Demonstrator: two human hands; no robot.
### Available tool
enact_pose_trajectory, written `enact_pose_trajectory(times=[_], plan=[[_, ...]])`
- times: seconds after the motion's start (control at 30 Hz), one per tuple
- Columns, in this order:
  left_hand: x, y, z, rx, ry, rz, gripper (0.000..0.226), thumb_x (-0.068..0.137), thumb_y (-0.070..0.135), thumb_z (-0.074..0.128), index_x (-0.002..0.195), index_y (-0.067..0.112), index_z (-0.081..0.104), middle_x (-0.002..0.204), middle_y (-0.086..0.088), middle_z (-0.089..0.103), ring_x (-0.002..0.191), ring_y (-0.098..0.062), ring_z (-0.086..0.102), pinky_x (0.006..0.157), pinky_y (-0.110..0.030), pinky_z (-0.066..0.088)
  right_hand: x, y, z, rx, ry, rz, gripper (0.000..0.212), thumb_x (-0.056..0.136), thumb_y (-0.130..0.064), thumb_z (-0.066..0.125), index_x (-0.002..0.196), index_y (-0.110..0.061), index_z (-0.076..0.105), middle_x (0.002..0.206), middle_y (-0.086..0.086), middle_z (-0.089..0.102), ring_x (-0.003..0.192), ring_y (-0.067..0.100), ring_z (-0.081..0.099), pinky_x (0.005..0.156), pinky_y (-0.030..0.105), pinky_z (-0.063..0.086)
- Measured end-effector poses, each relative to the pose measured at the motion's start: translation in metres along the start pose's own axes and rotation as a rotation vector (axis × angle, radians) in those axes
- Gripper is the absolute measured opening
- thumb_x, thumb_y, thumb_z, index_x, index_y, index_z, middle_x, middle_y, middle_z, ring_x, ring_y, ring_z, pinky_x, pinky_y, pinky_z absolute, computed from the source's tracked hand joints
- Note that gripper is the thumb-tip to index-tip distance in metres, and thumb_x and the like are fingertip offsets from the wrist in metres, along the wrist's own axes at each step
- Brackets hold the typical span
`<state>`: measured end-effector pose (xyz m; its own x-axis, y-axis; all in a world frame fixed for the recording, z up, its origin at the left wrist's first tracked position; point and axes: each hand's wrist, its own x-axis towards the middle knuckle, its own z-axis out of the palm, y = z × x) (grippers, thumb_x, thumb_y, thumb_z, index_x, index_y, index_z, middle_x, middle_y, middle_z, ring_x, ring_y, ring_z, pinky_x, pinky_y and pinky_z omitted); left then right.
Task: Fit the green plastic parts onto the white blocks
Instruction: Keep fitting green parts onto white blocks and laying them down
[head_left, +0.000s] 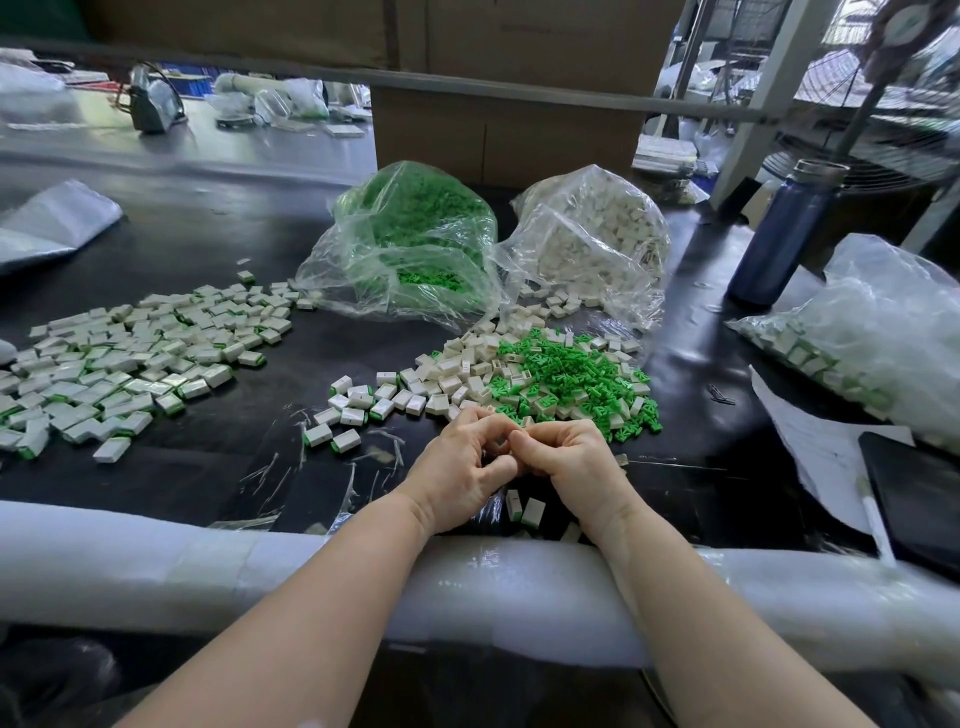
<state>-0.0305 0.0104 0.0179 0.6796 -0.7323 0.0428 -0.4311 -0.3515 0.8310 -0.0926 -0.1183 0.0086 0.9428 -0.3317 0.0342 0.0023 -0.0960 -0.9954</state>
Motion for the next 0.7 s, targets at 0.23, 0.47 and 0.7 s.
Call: enact_pose_trajectory(times=[0.23,0.47,0.7], plan=[[0.004,-0.005,0.0,-0.09,0.097,0.06,0.012,0.088,0.005,0.057,0.097,0.011,0.061,0.105,-0.009,0.048,0.092,-0.017,0.051,0.086,-0.016,0.044,-0.001,-0.003,0.004,0.003,-0.005,-0.058,0.02,0.086,-0.023,0.061,0.069,-0.019,0.071,0.065,0.005,0.067,0.064,0.018,0.062,0.065,0.031,0.052],[0.006,-0.008,0.002,-0.15,0.147,0.035,0.015,0.09,0.01,0.058,0.103,0.005,0.062,0.1,-0.017,0.063,0.092,-0.026,0.06,0.088,-0.032,0.049,-0.001,-0.001,-0.001,-0.041,0.13,-0.11,0.017,0.082,-0.001,0.066,0.079,-0.018,0.068,0.075,0.005,0.07,0.066,0.012,0.066,0.06,0.021,0.054],[0.007,-0.012,0.004,-0.086,0.168,0.048,0.016,0.089,0.015,0.061,0.103,0.008,0.065,0.099,-0.009,0.066,0.093,-0.018,0.062,0.084,-0.018,0.047,0.0,-0.001,0.001,-0.2,0.154,-0.135,0.02,0.079,-0.001,0.07,0.071,-0.019,0.065,0.069,0.002,0.064,0.056,0.002,0.056,0.055,0.014,0.047]])
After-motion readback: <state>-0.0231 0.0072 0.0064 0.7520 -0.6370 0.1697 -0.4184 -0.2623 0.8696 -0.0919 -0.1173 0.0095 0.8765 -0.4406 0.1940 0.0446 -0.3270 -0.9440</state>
